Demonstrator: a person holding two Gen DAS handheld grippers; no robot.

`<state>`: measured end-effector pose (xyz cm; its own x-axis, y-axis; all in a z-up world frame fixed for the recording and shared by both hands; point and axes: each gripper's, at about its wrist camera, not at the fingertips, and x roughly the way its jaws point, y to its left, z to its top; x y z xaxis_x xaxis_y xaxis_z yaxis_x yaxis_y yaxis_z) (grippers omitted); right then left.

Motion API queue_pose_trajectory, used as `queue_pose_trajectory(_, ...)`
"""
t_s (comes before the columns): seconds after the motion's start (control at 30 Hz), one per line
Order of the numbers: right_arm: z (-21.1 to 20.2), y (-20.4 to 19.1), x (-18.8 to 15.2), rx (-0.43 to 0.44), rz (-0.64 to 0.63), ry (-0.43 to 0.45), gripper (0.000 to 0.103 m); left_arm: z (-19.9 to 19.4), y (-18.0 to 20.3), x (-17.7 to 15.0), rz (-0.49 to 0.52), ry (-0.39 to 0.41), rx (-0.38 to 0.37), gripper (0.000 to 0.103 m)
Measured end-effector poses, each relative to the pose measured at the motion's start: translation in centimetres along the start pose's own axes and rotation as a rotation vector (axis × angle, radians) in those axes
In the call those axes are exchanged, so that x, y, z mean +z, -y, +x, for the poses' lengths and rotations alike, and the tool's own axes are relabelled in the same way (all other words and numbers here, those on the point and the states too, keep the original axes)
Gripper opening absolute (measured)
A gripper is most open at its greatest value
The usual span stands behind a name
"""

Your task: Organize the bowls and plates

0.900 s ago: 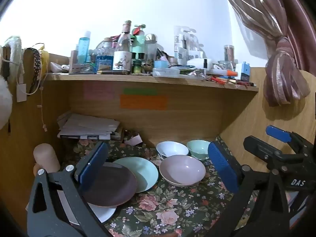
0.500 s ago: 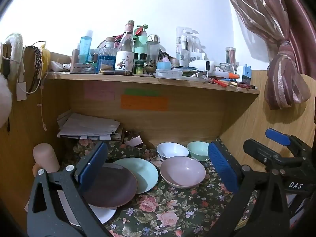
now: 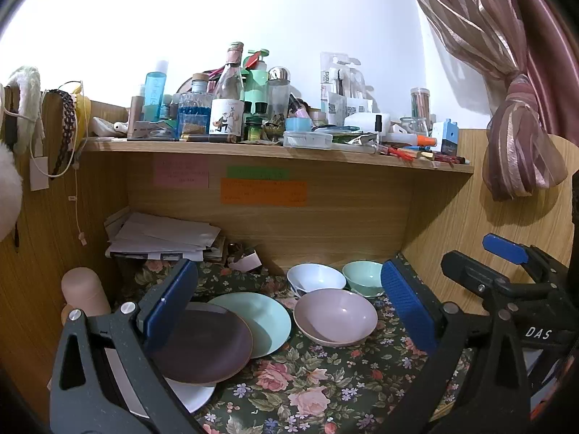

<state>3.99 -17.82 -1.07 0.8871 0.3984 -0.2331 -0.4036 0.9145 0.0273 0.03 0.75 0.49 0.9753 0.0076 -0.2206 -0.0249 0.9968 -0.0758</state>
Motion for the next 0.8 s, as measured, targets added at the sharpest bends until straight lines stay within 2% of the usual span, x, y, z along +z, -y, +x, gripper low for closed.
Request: queue_pose_trajectory(0.8, -0.64, -0.13, 0.33, -0.005, 0.015, 0.024, 0.103, -0.24, 0.26, 0.22, 0.013, 0.020, -0.009, 0.103)
